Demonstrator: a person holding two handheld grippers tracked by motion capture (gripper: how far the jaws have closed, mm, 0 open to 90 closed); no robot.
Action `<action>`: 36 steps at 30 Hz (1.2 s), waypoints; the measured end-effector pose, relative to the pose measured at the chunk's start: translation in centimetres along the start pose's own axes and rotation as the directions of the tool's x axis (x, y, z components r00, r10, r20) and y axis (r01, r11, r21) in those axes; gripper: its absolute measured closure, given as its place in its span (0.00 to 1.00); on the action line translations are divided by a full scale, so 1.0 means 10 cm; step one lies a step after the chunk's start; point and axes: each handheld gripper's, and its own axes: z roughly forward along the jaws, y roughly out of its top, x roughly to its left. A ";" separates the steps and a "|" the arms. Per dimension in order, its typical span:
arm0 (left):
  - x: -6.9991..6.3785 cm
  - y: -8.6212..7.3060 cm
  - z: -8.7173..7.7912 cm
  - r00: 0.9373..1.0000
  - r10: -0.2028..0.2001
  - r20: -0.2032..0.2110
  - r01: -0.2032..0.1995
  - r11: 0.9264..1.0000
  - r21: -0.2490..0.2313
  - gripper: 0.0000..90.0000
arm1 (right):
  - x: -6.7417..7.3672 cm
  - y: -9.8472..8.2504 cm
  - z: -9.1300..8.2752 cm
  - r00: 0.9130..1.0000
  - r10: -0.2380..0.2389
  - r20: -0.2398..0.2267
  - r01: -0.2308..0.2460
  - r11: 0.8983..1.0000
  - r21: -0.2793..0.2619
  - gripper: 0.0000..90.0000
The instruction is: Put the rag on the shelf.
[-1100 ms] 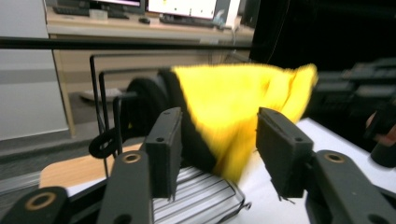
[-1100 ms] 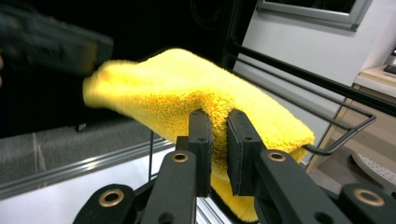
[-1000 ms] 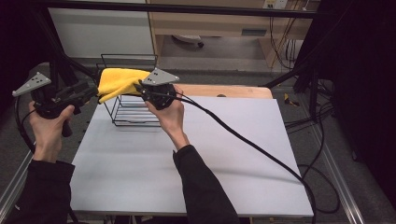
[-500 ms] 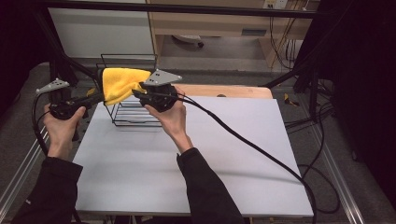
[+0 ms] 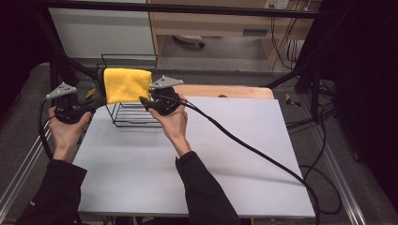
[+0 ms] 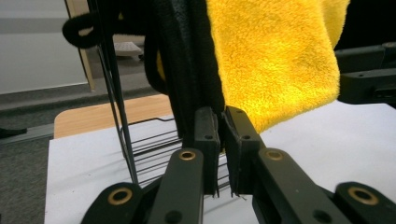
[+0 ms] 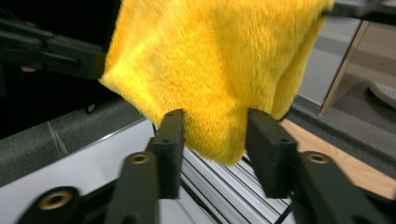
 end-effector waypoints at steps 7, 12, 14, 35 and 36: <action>0.00 -0.02 0.07 0.999 0.029 -0.034 -0.030 0.999 -0.025 0.89 | -0.03 -0.08 0.08 1.000 0.010 0.015 -0.010 1.000 0.013 0.88; -0.01 -0.07 0.01 0.998 0.057 -0.029 -0.058 0.998 -0.018 0.72 | -0.04 -0.07 -0.01 0.999 0.015 -0.031 -0.015 1.000 0.000 0.78; -0.01 -0.10 -0.01 0.998 0.060 -0.023 -0.061 0.998 -0.016 0.64 | -0.05 -0.07 -0.06 0.999 0.022 -0.040 -0.022 1.000 -0.005 0.72; -0.21 -0.60 0.04 0.991 0.071 0.112 -0.082 0.992 0.097 0.23 | -0.48 -0.39 -0.85 0.997 0.073 0.001 -0.073 0.996 0.057 0.17; -0.23 -0.62 0.06 0.991 0.069 0.118 -0.081 0.992 0.098 0.22 | -0.50 -0.42 -0.89 0.997 0.076 0.006 -0.076 0.995 0.059 0.16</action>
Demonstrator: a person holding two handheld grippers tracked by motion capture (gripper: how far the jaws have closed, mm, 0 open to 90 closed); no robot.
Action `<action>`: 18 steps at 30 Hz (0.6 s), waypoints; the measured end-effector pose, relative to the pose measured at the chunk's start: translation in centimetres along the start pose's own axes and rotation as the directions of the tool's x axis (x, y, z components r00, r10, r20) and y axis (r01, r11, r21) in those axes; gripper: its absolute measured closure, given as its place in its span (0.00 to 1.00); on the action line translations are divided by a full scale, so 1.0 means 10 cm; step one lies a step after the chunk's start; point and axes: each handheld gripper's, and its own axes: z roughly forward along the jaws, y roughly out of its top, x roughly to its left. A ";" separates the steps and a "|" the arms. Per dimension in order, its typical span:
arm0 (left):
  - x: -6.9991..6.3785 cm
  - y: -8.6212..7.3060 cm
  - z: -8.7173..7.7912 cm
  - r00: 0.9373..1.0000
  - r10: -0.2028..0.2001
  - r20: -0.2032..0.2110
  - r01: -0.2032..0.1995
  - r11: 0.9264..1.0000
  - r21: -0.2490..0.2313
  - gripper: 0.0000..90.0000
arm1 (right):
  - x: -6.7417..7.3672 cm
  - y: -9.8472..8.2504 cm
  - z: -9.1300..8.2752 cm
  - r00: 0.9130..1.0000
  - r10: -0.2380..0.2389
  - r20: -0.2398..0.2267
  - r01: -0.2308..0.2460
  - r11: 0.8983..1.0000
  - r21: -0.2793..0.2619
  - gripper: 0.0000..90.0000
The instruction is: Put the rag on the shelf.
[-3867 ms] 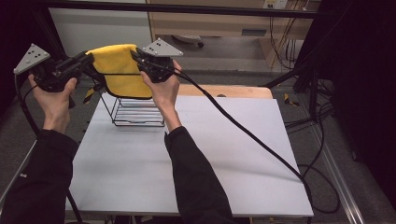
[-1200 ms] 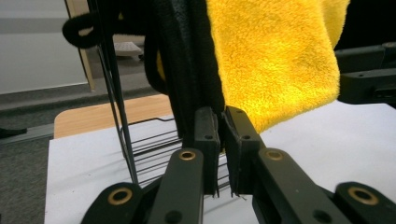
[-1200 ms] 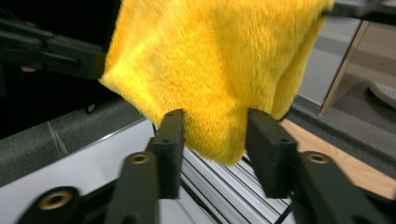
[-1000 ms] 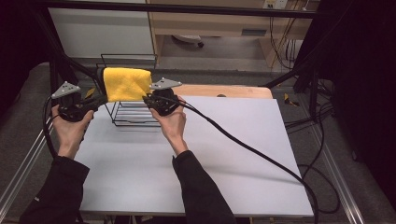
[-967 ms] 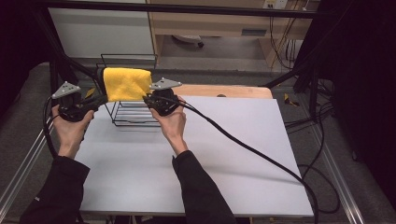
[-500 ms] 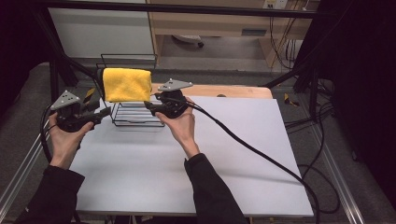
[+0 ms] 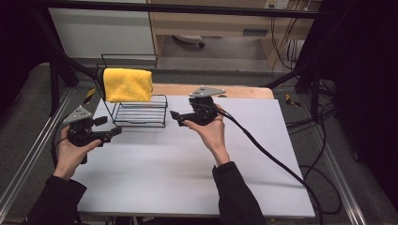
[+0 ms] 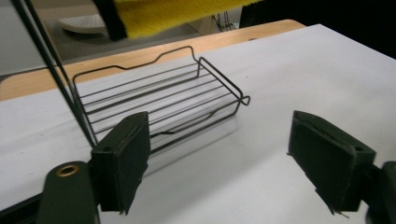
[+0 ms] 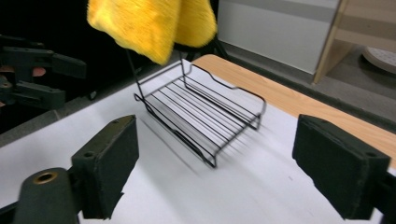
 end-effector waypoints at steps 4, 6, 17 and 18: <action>-0.08 -0.05 0.06 1.000 0.004 0.007 -0.004 1.000 0.007 0.16 | -0.14 -0.14 -0.20 0.999 0.028 0.015 -0.028 1.000 -0.005 0.13; -0.12 -0.07 0.08 1.000 0.007 0.013 -0.008 1.000 0.008 0.13 | -0.21 -0.21 -0.30 0.999 0.040 0.021 -0.040 0.999 -0.011 0.12; -0.30 -0.21 0.13 0.999 0.019 0.027 -0.019 1.000 0.020 0.06 | -0.52 -0.67 -0.82 0.995 0.085 0.045 -0.084 0.996 -0.006 0.07; -0.31 -0.22 0.13 0.999 0.019 0.035 -0.020 0.999 0.025 0.06 | -0.55 -0.73 -0.86 0.995 0.093 0.046 -0.093 0.996 -0.005 0.06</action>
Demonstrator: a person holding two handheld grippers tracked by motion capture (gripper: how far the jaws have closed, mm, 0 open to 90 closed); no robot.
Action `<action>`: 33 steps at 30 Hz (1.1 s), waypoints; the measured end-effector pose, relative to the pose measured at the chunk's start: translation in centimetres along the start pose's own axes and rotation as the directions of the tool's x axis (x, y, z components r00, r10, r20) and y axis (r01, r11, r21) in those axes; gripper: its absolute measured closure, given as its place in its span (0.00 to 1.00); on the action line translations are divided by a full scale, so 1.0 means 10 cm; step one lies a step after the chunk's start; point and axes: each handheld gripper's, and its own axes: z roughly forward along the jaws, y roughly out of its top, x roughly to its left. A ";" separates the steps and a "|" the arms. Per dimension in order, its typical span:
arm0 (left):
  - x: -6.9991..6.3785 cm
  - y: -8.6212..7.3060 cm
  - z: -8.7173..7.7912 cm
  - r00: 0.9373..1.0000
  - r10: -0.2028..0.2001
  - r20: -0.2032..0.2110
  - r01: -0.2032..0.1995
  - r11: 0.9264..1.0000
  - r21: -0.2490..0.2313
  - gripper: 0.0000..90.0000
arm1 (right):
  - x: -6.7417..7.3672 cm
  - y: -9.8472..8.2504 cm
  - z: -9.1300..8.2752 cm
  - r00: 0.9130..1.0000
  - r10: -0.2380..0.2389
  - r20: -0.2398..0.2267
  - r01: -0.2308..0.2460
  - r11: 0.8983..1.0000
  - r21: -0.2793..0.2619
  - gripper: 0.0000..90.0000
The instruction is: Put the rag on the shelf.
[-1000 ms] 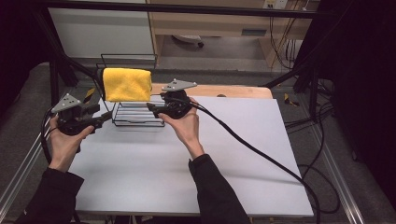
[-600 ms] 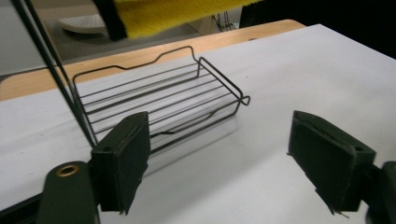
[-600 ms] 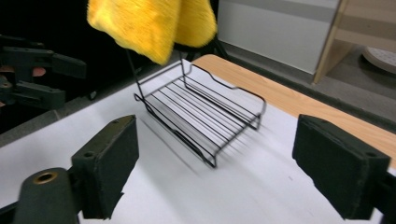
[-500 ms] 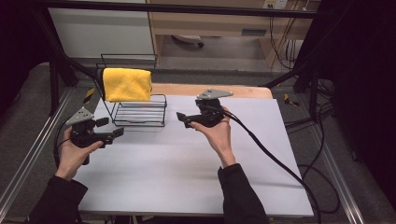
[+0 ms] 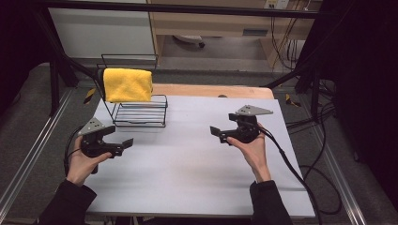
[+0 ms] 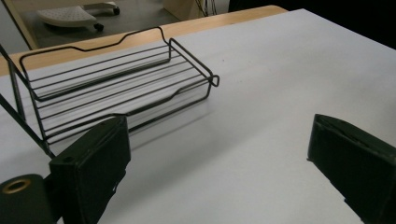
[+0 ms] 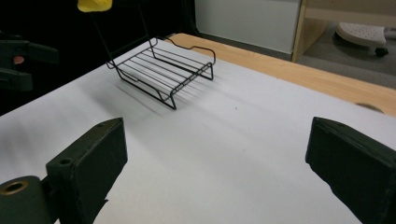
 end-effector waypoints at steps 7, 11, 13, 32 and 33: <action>-0.08 -0.17 0.08 1.000 0.010 0.023 -0.010 1.000 0.015 0.07 | -0.17 -0.35 -0.21 0.999 0.024 0.042 -0.025 0.999 0.021 0.03; -0.11 -0.28 0.12 0.999 0.024 0.033 -0.025 0.999 0.023 0.07 | -0.26 -0.53 -0.29 0.998 0.044 0.035 -0.045 0.998 0.032 0.01; -0.12 -0.33 0.13 0.999 0.029 0.032 -0.030 0.999 0.026 0.07 | -0.29 -0.61 -0.32 0.998 0.046 0.033 -0.048 0.998 0.043 0.01; -0.16 -0.56 0.21 0.998 0.058 0.039 -0.060 0.996 0.069 0.07 | -0.54 -1.35 -0.59 0.998 0.064 0.008 -0.064 0.991 0.120 0.01; -0.17 -0.57 0.21 0.997 0.061 0.042 -0.064 0.995 0.070 0.07 | -0.54 -1.36 -0.60 0.998 0.064 0.012 -0.065 0.990 0.122 0.01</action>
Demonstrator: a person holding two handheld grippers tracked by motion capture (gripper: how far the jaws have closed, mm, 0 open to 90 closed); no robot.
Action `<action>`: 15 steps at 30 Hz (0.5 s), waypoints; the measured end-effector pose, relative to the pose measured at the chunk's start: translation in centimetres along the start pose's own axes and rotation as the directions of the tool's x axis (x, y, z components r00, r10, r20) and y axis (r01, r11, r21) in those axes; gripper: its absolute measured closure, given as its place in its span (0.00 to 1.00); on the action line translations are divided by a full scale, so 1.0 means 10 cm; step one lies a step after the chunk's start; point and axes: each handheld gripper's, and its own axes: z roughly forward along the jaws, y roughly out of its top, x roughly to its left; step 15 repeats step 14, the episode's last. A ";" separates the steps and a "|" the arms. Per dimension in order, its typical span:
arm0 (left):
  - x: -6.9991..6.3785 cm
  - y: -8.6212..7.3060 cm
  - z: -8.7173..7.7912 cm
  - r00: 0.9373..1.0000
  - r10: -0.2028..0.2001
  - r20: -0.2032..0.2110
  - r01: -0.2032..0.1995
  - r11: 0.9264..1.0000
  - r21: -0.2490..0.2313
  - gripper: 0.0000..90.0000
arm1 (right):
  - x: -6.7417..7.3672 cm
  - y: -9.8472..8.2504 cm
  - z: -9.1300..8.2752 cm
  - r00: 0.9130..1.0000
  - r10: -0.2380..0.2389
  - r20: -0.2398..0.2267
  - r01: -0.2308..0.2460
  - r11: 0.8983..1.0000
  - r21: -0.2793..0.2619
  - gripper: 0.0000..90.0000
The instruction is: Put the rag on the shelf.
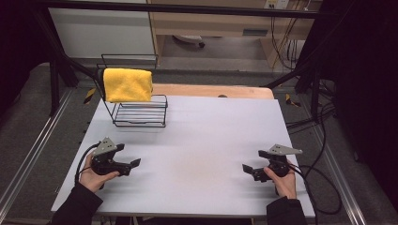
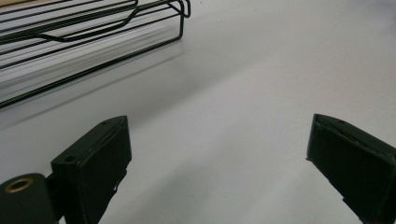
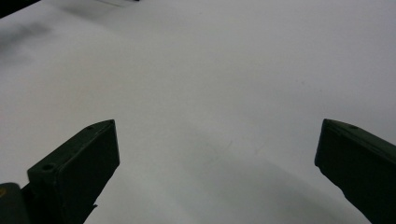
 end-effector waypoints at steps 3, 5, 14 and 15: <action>-0.01 -0.02 0.01 1.000 0.003 0.009 -0.003 1.000 0.008 0.07 | -0.02 -0.05 -0.02 1.000 0.006 0.006 -0.006 1.000 0.007 0.01; -0.01 -0.03 0.01 1.000 0.005 0.009 -0.006 1.000 0.010 0.07 | -0.03 -0.06 -0.01 1.000 0.006 0.016 -0.007 1.000 0.023 0.01; -0.03 -0.05 0.03 1.000 0.015 0.014 -0.015 1.000 0.019 0.07 | -0.02 -0.07 0.00 1.000 -0.001 0.012 0.001 1.000 0.024 0.01; -0.03 -0.05 0.03 1.000 0.015 0.014 -0.015 1.000 0.019 0.07 | -0.02 -0.07 0.00 1.000 -0.001 0.012 0.001 1.000 0.024 0.01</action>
